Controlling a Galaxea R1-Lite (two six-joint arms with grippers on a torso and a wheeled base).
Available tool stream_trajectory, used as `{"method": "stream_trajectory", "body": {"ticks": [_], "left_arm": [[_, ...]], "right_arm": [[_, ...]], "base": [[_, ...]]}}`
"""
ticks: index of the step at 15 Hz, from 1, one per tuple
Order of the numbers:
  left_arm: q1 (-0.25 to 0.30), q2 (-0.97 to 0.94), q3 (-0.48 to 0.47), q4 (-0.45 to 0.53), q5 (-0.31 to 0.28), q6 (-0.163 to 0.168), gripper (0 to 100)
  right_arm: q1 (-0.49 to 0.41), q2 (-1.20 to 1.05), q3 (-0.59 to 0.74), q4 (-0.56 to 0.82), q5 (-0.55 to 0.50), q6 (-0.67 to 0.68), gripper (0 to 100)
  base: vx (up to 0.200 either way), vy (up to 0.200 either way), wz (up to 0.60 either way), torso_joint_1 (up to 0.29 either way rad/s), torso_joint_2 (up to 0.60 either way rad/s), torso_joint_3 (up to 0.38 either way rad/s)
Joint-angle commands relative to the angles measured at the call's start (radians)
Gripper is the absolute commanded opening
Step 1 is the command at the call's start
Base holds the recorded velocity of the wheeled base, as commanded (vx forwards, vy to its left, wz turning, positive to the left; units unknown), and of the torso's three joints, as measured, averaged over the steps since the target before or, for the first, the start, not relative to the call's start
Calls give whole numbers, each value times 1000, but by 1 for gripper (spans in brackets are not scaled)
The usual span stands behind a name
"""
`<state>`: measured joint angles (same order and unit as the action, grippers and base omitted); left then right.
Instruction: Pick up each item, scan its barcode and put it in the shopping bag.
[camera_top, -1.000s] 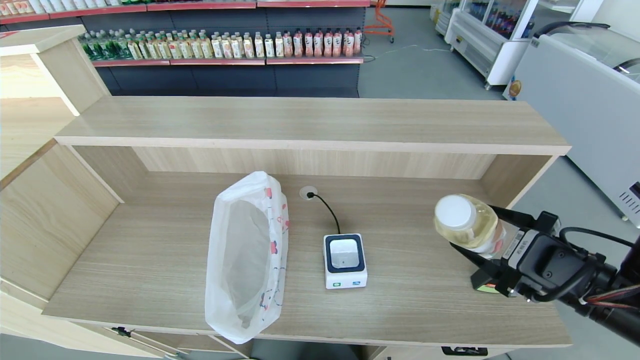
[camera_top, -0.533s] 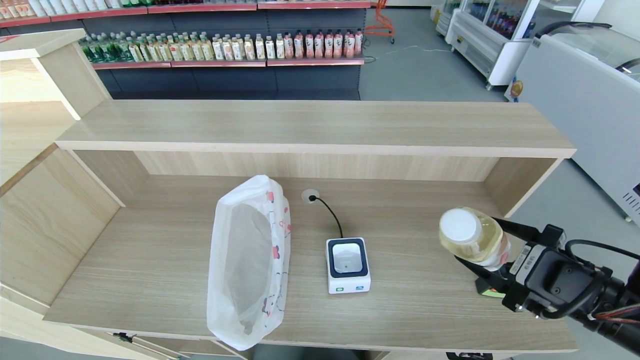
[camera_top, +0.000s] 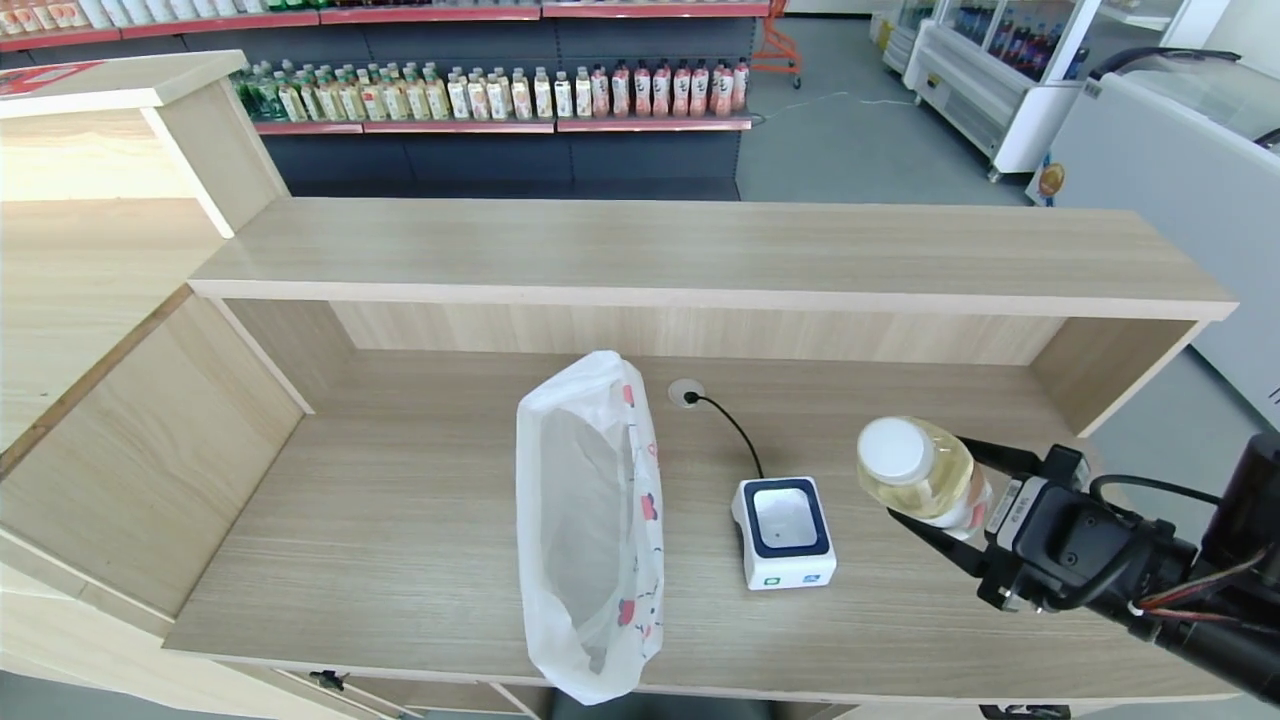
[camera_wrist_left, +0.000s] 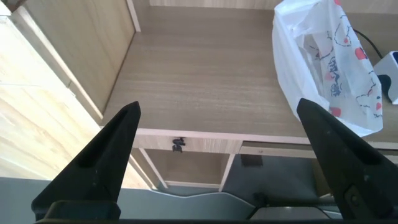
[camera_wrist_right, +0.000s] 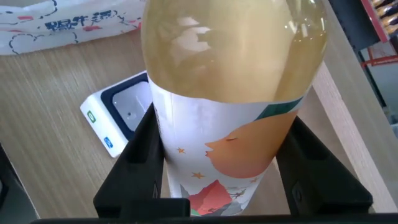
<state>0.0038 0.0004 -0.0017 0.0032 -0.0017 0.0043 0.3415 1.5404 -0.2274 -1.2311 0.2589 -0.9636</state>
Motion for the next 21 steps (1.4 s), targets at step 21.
{"method": "stream_trajectory", "body": {"ticks": [21], "left_arm": [[1, 0, 0, 0, 0, 0, 100]], "right_arm": [[-200, 527, -188, -280, 428, -106, 0]], "base": [[0, 0, 0, 0, 0, 0]]}}
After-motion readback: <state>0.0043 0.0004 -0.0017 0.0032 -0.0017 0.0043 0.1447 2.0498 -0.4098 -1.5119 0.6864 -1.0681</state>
